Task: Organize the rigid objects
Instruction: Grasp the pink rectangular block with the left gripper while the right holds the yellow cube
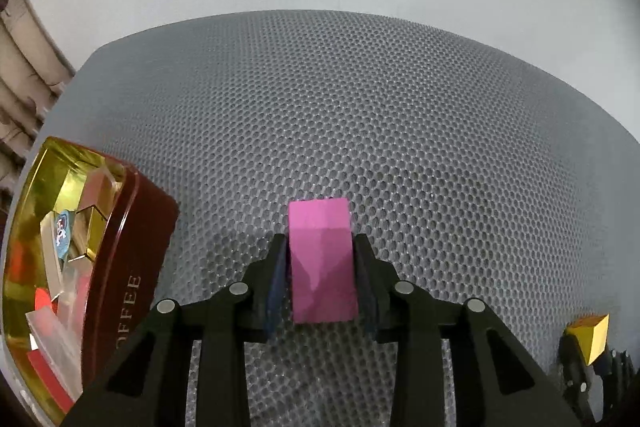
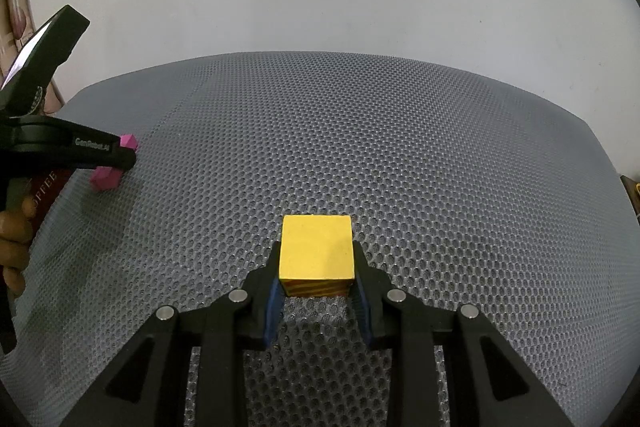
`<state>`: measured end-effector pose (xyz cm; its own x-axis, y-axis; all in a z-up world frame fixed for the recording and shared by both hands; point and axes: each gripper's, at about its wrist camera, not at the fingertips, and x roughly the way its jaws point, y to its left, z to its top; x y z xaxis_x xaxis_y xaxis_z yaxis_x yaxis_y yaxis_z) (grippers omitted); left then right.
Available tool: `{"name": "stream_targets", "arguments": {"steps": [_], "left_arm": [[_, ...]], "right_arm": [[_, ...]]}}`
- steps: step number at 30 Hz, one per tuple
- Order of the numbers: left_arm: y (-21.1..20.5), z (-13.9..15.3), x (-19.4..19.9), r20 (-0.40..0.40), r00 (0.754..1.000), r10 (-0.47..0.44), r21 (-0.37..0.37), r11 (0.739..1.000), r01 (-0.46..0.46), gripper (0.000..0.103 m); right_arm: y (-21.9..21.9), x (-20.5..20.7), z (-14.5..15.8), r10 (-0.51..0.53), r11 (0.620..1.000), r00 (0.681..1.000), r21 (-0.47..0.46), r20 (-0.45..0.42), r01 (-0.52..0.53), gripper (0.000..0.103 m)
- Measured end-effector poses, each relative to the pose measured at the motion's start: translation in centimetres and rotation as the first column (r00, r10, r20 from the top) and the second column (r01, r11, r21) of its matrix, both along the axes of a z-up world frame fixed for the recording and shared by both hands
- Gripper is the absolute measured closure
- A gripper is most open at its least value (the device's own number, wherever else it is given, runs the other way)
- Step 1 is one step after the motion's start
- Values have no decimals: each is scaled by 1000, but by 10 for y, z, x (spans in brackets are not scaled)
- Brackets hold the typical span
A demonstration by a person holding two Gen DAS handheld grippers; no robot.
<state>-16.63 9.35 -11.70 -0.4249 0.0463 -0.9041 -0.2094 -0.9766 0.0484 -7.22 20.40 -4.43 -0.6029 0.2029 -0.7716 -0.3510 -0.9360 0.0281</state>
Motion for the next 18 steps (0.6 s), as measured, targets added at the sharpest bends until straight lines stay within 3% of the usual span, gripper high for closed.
{"name": "stream_targets", "arguments": {"steps": [6, 11, 18], "left_arm": [[-3, 2, 1, -39, 999, 15, -50, 999, -17, 76], [-6, 11, 18, -58, 998, 2, -43, 999, -5, 76], [-39, 41, 18, -93, 995, -42, -43, 998, 39, 76]], "right_arm": [[16, 1, 1, 1, 1000, 1000, 3, 2, -1, 72], [17, 1, 0, 2, 1000, 1000, 4, 3, -2, 72], [32, -21, -2, 3, 1000, 1000, 13, 7, -3, 73]]}}
